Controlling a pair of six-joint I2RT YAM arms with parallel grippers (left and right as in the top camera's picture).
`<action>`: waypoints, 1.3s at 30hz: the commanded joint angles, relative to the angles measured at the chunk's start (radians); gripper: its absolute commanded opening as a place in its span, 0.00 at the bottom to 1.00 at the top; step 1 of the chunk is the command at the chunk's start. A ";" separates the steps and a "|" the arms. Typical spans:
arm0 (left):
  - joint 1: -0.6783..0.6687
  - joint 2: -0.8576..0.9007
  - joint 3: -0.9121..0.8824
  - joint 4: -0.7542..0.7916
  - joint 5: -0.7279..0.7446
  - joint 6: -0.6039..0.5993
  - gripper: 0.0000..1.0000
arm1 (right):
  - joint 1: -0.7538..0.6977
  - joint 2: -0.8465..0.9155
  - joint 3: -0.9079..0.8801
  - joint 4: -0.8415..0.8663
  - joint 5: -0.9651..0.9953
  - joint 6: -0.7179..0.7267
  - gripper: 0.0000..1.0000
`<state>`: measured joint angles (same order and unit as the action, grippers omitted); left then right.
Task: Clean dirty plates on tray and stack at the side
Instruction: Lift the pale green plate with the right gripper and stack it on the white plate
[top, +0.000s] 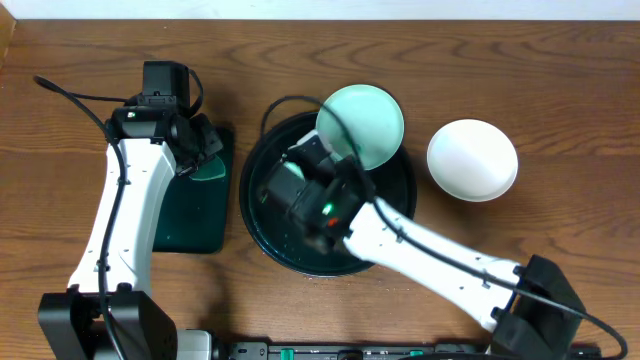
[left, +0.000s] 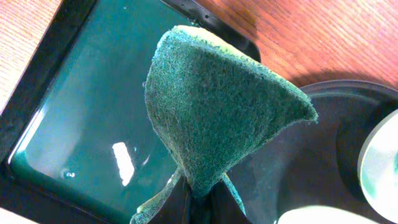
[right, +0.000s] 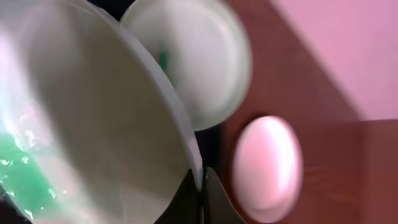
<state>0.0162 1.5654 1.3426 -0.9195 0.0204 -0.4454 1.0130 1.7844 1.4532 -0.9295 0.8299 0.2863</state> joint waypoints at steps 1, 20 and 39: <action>0.000 -0.005 0.008 -0.004 -0.002 -0.005 0.07 | 0.061 -0.047 0.019 -0.012 0.260 -0.006 0.01; 0.000 -0.005 0.007 -0.014 -0.002 -0.002 0.07 | 0.137 -0.226 0.013 -0.035 0.262 -0.003 0.01; 0.000 -0.002 -0.002 -0.037 -0.002 -0.001 0.07 | -0.327 -0.238 -0.051 0.111 -0.625 -0.002 0.01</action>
<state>0.0162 1.5654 1.3426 -0.9424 0.0204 -0.4450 0.7769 1.5726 1.3991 -0.8181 0.4911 0.2230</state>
